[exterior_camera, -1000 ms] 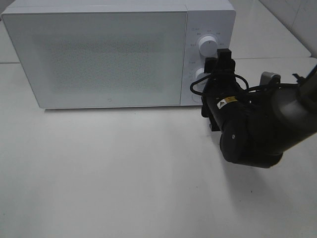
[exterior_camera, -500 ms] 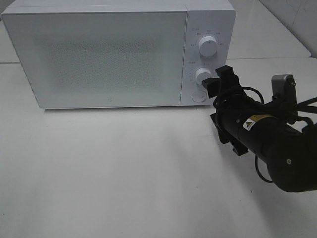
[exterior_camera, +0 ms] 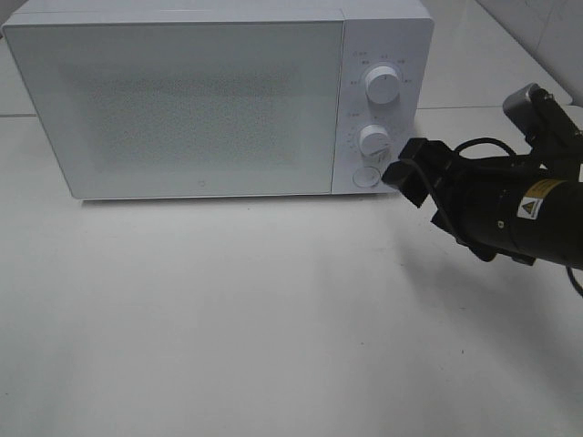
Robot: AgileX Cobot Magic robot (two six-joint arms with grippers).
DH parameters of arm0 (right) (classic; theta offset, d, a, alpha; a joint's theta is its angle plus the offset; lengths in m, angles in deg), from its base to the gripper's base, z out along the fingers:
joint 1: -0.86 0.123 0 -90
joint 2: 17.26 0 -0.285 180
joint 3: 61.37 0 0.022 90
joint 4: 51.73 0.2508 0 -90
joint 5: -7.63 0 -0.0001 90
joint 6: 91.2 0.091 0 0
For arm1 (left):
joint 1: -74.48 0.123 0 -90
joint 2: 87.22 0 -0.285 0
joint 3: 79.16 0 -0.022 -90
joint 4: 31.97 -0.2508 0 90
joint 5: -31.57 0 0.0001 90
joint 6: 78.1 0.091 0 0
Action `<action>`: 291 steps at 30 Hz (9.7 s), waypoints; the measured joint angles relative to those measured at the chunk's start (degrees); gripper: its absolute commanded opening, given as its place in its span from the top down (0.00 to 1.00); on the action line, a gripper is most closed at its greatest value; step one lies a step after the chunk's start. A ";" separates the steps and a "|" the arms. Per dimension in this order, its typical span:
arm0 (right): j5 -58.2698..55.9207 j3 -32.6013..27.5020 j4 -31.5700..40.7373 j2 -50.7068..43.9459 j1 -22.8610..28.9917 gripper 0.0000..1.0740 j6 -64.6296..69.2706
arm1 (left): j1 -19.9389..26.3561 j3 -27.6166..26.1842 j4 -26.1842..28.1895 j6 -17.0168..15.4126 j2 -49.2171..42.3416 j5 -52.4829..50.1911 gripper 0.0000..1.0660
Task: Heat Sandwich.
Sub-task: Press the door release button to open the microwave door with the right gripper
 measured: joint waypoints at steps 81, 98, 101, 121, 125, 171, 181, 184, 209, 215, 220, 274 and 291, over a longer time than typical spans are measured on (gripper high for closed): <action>-85.14 4.18 -9.22 -85.37 -17.59 0.29 -37.93 | 0.00 0.00 0.00 0.00 0.00 0.00 0.09; -79.53 5.50 -8.94 -82.91 -17.59 0.29 -37.76 | 0.00 0.00 0.00 0.00 0.00 0.00 0.09; -74.37 5.50 -8.88 -79.76 -17.59 0.29 -37.30 | 0.00 0.00 0.00 0.00 0.00 0.00 0.09; -44.92 -2.41 -8.82 -61.99 -17.59 0.29 -36.21 | 0.00 0.00 0.00 0.00 0.00 0.00 0.09; -36.21 -4.58 -8.14 -56.67 -17.59 0.29 -36.15 | 0.00 0.00 0.00 0.00 0.00 0.00 0.09; 40.62 -7.51 29.39 14.50 11.57 0.29 -51.17 | 0.00 0.00 0.00 0.00 0.00 0.00 0.09; 41.71 -7.28 37.24 17.93 19.02 0.29 -51.17 | 0.00 0.00 0.00 0.00 0.00 0.00 0.09; 41.77 -7.28 37.59 17.93 19.37 0.29 -50.82 | 0.00 0.00 0.00 0.00 0.00 0.00 0.09; 41.88 -7.10 38.04 17.93 19.37 0.41 21.26 | 0.00 0.00 0.00 0.00 0.00 0.00 0.09; 41.88 -7.10 38.04 17.93 19.37 0.62 33.58 | 0.00 0.00 0.00 0.00 0.00 0.00 0.09; 41.88 -7.10 38.04 17.93 19.37 0.88 36.73 | 0.00 0.00 0.00 0.00 0.00 0.00 0.09; 33.92 7.62 33.52 28.02 14.90 1.00 38.73 | 0.00 0.00 0.00 0.00 0.00 0.00 0.09; 26.41 15.58 27.62 30.77 7.62 1.00 38.27 | 0.00 0.00 0.00 0.00 0.00 0.00 0.09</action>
